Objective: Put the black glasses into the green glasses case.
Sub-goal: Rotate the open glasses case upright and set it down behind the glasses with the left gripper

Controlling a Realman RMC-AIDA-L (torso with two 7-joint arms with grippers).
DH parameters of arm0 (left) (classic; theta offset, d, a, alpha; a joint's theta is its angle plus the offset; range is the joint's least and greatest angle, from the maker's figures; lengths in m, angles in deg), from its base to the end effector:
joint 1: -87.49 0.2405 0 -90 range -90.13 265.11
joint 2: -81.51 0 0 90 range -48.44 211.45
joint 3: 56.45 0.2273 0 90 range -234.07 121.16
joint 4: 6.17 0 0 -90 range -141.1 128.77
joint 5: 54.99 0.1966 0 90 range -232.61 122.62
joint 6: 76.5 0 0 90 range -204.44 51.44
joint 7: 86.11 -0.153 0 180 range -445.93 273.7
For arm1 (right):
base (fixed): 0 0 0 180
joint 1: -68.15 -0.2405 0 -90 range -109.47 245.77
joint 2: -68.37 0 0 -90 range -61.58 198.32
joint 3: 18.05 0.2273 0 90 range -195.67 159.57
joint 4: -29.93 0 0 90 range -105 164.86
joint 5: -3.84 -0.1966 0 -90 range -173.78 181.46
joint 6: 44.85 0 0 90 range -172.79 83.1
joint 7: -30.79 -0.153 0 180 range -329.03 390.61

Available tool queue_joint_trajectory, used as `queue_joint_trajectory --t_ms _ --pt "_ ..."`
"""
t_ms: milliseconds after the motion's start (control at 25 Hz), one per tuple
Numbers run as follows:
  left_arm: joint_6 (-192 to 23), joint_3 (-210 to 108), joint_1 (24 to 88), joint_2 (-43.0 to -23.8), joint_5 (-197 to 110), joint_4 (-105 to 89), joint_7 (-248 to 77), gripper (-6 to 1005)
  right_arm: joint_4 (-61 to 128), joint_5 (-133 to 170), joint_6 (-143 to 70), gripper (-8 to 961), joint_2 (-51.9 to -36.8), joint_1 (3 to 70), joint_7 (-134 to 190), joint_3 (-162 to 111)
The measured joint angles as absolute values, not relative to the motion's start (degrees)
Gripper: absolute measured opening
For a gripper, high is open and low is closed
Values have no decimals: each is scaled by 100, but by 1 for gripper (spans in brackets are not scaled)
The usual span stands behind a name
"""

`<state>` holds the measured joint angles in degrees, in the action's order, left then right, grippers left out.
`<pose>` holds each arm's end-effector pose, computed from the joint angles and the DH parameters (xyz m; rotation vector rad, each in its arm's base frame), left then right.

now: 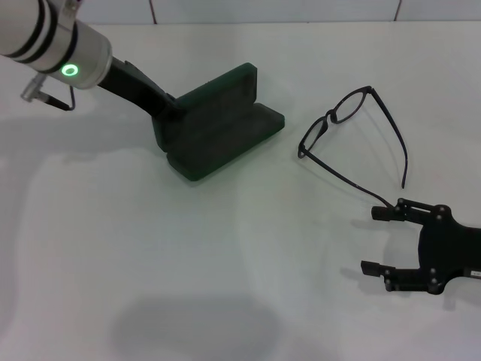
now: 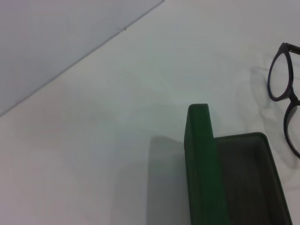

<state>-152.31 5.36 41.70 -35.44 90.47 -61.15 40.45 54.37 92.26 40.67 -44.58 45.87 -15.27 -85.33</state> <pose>-0.1764 0.3920 0.0164 -2.6069 -0.7696 0.2476 0.2620 0.2608 -0.0189 -2.7726 0.1314 0.6786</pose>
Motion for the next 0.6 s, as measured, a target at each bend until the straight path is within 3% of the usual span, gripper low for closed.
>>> queue_joint_trajectory --t_ms 400,600 --pt "-15934 509 4953 -3330 7903 -7097 2553 204 5436 9226 4100 816 -4448 4598 -1508 -8451" --pt "-16065 507 5300 -3330 7462 -7190 1615 203 5437 9226 4111 816 -4448 4600 -1501 -8428"
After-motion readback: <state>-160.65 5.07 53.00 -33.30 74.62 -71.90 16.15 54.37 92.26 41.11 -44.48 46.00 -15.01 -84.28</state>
